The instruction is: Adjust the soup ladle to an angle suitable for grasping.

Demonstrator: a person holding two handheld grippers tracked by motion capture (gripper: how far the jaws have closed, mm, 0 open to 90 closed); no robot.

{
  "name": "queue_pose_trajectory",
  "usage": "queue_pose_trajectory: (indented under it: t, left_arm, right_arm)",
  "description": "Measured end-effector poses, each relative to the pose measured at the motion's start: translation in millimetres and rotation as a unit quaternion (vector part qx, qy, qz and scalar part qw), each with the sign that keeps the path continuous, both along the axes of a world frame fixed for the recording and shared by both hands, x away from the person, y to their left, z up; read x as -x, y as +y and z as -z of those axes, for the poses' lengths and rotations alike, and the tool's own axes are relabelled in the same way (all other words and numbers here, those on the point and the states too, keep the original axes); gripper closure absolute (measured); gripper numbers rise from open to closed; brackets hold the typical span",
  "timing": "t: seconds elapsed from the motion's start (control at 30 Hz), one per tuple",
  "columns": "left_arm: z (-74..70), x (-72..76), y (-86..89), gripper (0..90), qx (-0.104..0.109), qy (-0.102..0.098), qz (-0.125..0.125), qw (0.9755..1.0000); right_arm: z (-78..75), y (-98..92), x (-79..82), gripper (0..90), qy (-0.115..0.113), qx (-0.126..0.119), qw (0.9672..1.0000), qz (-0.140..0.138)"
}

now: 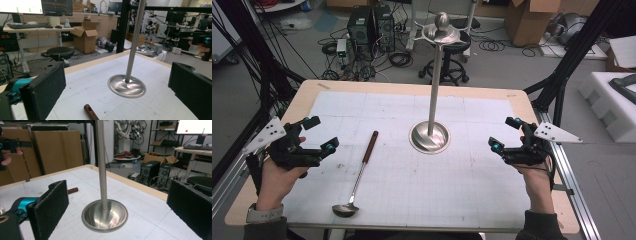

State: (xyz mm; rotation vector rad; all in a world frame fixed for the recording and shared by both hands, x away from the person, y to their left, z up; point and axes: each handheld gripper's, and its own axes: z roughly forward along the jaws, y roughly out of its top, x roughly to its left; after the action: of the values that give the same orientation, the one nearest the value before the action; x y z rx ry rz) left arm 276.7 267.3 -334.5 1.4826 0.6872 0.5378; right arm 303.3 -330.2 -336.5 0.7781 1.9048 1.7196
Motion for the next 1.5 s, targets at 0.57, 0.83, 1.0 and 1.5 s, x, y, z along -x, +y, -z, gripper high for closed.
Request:
queue_pose_trajectory:
  t: [0.57, 0.83, 1.0, 1.5]
  left_arm:
    - [2.7, -1.5, 2.9, 1.8, 0.023, -0.015, -0.046, 0.9986]
    - [9.2, -3.1, -2.3, 44.7, -0.032, -0.024, 0.0, 0.9992]
    - [13.0, -3.3, -4.9, 79.9, -0.048, -0.016, 0.0, 0.9987]
    - [44.7, -24.2, -18.4, 89.7, -0.091, 0.063, 0.009, 0.9938]
  right_arm:
    - [3.8, 1.8, -2.8, 2.6, 0.012, 0.003, 0.9999, -0.005]
    - [4.9, 3.6, -3.5, 2.6, 0.015, 0.006, 0.9998, -0.008]
    - [5.0, 3.0, -3.5, 2.7, 0.016, 0.006, 0.9998, -0.01]
    - [7.6, 5.5, -5.3, 2.6, 0.023, 0.011, 0.9996, -0.013]
